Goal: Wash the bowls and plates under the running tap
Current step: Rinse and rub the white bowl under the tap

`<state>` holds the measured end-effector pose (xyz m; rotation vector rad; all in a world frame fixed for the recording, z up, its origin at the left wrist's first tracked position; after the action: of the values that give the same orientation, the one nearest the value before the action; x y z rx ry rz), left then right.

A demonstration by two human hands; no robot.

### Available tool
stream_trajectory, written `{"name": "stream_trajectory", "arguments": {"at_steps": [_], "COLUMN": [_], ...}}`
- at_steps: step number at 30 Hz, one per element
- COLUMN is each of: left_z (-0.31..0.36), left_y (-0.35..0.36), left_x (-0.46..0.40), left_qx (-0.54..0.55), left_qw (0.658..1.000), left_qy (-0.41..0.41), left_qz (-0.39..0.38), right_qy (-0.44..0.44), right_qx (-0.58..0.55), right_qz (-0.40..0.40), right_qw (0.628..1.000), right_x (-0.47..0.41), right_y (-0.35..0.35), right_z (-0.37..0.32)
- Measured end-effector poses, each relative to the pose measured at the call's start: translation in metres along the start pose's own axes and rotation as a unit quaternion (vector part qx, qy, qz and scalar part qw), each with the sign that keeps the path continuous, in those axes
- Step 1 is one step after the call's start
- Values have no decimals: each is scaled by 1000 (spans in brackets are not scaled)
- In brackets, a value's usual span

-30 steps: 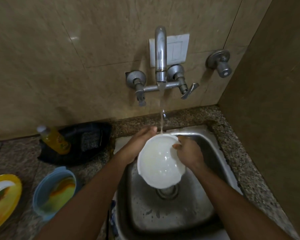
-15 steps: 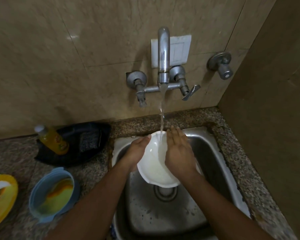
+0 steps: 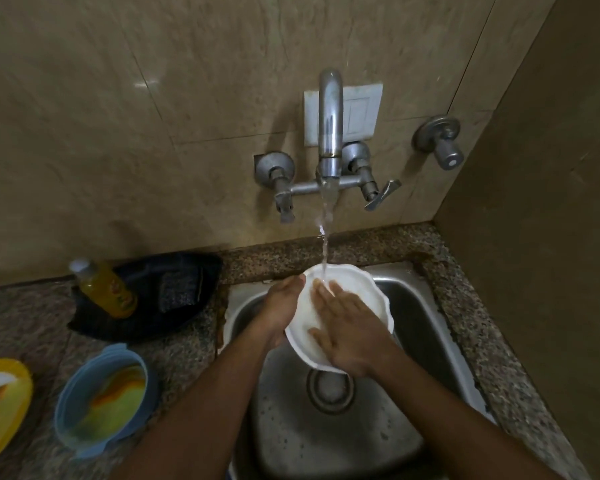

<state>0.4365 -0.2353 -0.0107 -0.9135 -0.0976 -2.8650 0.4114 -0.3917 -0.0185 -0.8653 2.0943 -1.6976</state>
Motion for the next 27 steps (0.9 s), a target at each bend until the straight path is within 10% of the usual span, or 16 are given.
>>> {"name": "stream_trajectory", "arguments": {"at_steps": [27], "left_z": [14], "left_y": [14], "left_x": [-6], "left_qx": [62], "left_qw": [998], "left_qy": [-15], "left_qz": [-22], "right_qy": [-16], "right_qx": [-68], "right_qz": [10], "right_qw": [997], "right_x": [0], "right_y": [-24], "right_z": [2]}}
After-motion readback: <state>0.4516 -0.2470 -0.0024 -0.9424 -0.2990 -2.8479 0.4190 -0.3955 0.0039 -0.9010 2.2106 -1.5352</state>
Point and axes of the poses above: each hand's wrist, its own x-axis away from the middle knuckle, its own y-axis out of the palm, z = x × y, the point moved 1 cm from there along -x, towards the middle knuckle, and after that the axes turned 4 degrees about -y, right-handed, at the moved point
